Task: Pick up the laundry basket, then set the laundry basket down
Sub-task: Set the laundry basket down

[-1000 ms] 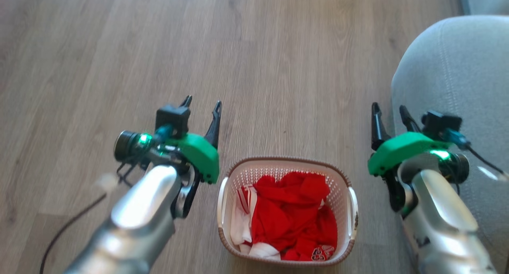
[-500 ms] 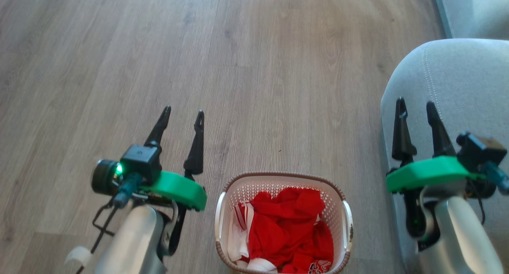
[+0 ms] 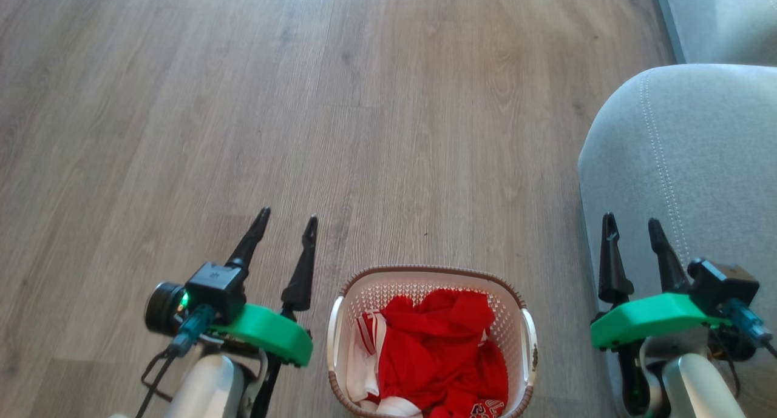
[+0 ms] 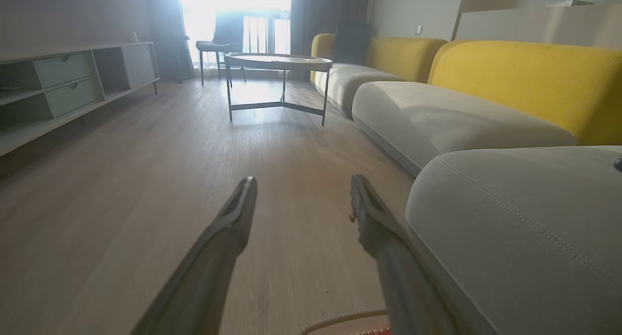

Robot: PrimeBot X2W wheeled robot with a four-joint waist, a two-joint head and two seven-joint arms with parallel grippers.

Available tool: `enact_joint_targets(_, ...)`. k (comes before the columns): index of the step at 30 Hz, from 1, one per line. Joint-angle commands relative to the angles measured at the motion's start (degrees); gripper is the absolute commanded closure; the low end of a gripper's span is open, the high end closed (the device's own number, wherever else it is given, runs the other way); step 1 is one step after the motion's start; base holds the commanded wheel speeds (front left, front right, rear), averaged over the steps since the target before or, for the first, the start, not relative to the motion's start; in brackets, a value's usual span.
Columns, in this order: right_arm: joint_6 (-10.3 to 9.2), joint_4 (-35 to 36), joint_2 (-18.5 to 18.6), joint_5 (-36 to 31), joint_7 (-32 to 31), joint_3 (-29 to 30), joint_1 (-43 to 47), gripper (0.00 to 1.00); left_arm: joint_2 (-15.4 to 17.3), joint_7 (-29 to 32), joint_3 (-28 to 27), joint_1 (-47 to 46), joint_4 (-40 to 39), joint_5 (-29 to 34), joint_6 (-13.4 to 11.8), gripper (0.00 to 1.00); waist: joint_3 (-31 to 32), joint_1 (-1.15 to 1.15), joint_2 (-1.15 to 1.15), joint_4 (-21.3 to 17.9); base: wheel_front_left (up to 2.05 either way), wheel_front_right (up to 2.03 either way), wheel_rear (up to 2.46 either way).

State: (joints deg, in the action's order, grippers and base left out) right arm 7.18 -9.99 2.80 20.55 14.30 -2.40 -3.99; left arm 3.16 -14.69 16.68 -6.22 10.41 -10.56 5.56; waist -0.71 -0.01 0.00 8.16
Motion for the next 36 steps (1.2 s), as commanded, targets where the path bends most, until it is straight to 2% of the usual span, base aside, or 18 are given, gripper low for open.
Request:
enact_joint_targets(1,0.31,1.66,0.08,-0.30,0.70,-1.18,-1.08,0.00,-0.15,-0.30,-2.46,-1.51,-1.39,0.68,0.23,0.00,-0.12,0.01,0.00,-0.05,0.00,0.00,0.00)
enact_joint_targets(21,0.31,1.16,0.08,-1.10,0.70,-1.34,-1.51,0.00,-0.27,-0.30,-1.27,-1.70,-0.17,-2.39,0.69,0.00,-0.45,0.01,0.00,-0.28,0.00,0.00,0.00)
enact_joint_targets(36,0.31,0.54,0.08,-1.21,0.70,-1.52,-1.59,0.00,-0.28,-0.30,-1.48,-1.95,-0.35,-1.37,0.79,0.00,-0.21,0.01,0.00,-0.33,0.00,0.00,0.00)
